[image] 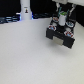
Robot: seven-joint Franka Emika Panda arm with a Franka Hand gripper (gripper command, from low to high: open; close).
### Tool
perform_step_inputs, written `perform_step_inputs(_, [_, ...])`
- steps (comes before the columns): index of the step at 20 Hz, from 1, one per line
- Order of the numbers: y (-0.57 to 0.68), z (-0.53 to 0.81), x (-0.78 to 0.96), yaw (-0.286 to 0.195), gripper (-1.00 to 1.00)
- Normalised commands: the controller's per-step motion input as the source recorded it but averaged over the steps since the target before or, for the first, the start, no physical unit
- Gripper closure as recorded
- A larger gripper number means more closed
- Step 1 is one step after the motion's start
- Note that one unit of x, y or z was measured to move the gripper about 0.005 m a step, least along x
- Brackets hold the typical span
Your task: Open the kcup holder, insert the kcup into the holder, and close the kcup holder
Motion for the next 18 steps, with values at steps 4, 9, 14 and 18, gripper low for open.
perform_step_inputs(4, [0.1,-0.23,-0.17,0.066,1.0])
perform_step_inputs(9, [0.02,-0.26,-0.01,0.022,1.0])
perform_step_inputs(14, [0.0,-0.24,0.02,0.016,1.0])
perform_step_inputs(18, [0.09,-0.27,0.04,0.01,1.0])
